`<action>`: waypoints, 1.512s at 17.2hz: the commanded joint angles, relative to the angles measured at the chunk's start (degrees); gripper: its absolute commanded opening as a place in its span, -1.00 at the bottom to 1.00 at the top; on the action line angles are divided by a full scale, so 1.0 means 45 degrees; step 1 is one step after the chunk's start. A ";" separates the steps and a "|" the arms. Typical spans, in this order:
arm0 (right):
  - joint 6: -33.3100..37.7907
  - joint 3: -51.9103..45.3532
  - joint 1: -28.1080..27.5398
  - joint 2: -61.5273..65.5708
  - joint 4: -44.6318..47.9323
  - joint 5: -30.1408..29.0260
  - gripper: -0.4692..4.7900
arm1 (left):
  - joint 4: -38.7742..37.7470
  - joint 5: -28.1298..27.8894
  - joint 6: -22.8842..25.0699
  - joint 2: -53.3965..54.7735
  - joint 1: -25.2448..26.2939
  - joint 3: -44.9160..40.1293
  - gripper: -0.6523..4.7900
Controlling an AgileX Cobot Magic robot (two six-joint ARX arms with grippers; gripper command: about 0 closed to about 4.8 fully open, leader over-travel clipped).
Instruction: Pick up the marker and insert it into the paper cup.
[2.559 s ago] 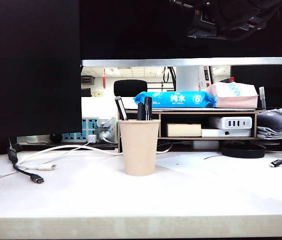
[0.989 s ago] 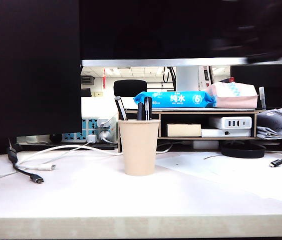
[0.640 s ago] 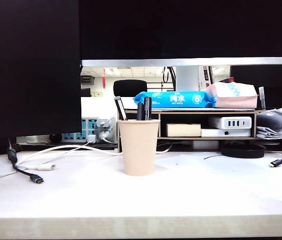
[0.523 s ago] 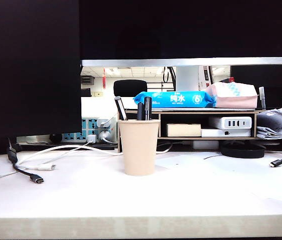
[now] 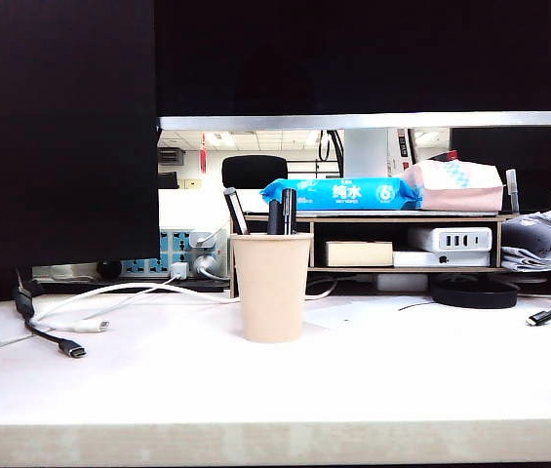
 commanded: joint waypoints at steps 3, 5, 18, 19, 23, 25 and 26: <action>-0.1452 -0.0034 -0.0034 -0.1394 -0.1336 -0.0457 -0.84 | 0.0175 0.0024 0.0049 0.0000 0.0005 0.0010 -0.78; -0.1447 -0.0034 0.0325 -0.1389 -0.1219 -0.0481 -0.84 | 0.0165 0.0024 0.0049 0.0000 0.0005 0.0010 -0.78; -0.1778 -0.0034 0.1443 -0.1389 -0.1229 -0.1088 -0.84 | 0.0175 0.0019 0.0049 0.0000 0.0005 0.0010 -0.78; -0.1797 -0.0034 0.1506 -0.1389 -0.1224 -0.1078 -0.84 | 0.0170 0.0024 0.0049 0.0000 0.0005 0.0010 -0.78; -0.1841 -0.0034 0.1535 -0.1389 -0.1219 -0.1078 -0.84 | 0.0170 0.0019 0.0049 0.0000 0.0005 0.0010 -0.78; -0.1836 -0.0034 0.1540 -0.1389 -0.1219 -0.1078 -0.84 | 0.0170 0.0019 0.0049 0.0000 0.0005 0.0010 -0.78; -0.1836 -0.0034 0.1540 -0.1389 -0.1219 -0.1078 -0.84 | 0.0170 0.0019 0.0049 0.0000 0.0005 0.0010 -0.78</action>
